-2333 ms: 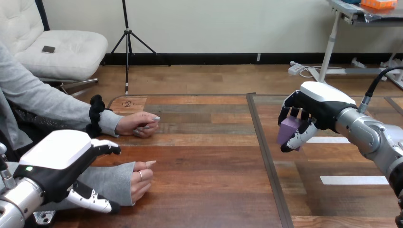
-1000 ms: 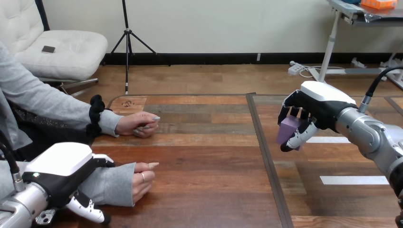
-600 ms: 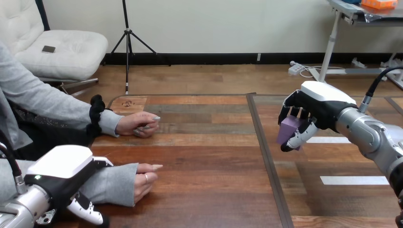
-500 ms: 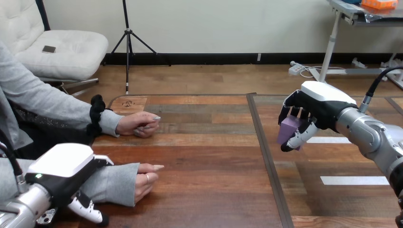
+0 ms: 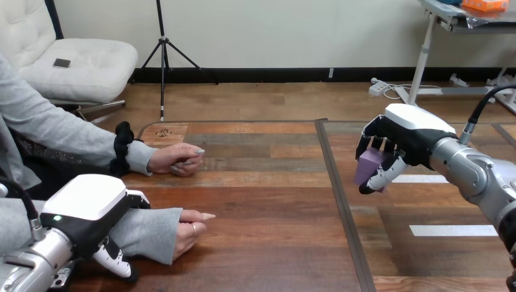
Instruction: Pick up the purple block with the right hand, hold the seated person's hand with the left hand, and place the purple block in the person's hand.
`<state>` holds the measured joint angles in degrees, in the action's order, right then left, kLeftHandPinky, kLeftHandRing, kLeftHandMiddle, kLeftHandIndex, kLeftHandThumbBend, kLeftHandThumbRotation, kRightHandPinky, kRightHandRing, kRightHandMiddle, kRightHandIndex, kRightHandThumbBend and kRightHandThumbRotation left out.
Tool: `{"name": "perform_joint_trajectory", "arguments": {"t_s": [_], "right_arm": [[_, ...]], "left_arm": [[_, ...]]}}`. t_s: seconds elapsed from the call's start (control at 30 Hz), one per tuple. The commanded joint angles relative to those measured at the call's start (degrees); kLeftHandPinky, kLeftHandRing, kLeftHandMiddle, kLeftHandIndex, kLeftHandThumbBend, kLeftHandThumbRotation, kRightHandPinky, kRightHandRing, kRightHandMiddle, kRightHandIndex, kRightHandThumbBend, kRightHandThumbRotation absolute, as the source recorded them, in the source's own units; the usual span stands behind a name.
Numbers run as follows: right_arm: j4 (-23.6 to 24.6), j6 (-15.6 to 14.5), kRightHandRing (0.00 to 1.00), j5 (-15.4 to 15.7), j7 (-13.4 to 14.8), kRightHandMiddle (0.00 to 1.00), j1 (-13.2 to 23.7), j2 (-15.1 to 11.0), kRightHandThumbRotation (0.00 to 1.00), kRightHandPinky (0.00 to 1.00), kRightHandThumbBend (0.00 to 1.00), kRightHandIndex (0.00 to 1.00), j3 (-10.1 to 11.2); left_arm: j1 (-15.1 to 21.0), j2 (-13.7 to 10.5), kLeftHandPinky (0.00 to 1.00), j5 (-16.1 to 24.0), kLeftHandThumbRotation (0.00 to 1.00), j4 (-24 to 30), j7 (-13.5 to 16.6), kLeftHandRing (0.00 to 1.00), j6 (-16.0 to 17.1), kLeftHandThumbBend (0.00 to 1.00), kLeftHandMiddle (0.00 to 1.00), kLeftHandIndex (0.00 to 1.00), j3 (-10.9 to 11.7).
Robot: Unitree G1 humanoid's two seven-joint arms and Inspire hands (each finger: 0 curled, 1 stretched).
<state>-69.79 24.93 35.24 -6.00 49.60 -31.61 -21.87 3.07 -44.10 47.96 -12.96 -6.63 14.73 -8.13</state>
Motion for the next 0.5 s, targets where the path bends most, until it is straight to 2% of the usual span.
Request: {"name": "perform_joint_trajectory", "arguments": {"t_s": [0.0, 0.47], "right_arm": [[2.86, 0.78, 0.43, -1.36, 0.74, 0.48, 5.04, -1.15, 0.0, 0.38, 0.74, 0.46, 1.38], [2.88, 0.52, 0.43, -1.24, 0.61, 0.47, 5.1, -1.37, 0.0, 0.37, 0.74, 0.46, 1.26]], "left_arm": [[3.21, 0.3, 0.67, 0.67, 0.2, -1.28, 0.97, 0.74, -1.66, 0.98, 0.75, 0.72, -1.02], [3.77, 0.93, 0.65, 0.31, 0.23, -2.44, 3.23, 0.73, -1.59, 0.97, 0.74, 0.71, -2.37]]}}
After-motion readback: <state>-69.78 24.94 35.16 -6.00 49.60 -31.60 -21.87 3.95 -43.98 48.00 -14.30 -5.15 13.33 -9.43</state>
